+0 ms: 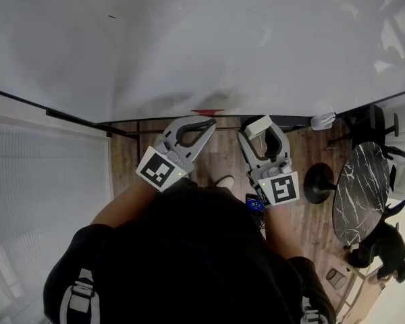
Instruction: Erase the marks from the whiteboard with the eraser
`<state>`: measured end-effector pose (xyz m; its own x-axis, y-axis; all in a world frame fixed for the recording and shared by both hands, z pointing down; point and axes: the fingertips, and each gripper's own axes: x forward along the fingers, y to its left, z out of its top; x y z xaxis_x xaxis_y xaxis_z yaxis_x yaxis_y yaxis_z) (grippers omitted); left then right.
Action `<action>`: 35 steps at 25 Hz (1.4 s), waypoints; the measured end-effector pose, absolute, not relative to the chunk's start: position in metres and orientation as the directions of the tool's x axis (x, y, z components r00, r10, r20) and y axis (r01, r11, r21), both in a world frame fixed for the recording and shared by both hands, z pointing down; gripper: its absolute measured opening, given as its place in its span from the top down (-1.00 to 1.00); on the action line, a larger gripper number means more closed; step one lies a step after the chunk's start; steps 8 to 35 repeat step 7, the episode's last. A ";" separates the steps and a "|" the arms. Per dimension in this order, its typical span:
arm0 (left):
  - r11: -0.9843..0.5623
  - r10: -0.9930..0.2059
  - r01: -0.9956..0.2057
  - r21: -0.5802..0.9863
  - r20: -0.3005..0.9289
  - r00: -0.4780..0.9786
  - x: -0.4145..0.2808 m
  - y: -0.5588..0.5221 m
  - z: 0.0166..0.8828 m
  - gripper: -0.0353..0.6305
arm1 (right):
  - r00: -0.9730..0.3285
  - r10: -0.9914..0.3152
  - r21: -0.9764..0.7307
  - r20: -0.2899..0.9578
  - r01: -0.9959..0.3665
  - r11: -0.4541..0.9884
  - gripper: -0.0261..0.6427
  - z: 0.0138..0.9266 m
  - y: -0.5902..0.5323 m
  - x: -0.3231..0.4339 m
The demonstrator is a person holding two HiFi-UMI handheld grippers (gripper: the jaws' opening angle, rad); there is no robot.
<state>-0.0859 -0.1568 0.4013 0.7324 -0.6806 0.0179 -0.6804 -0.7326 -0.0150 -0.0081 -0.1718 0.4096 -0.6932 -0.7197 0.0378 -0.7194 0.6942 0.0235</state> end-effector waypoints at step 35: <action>-0.730 -0.684 -0.684 -0.010 0.024 0.729 -0.087 -0.156 0.403 0.88 | -0.696 -0.718 0.033 0.036 -0.717 0.697 0.16 0.415 -0.169 -0.005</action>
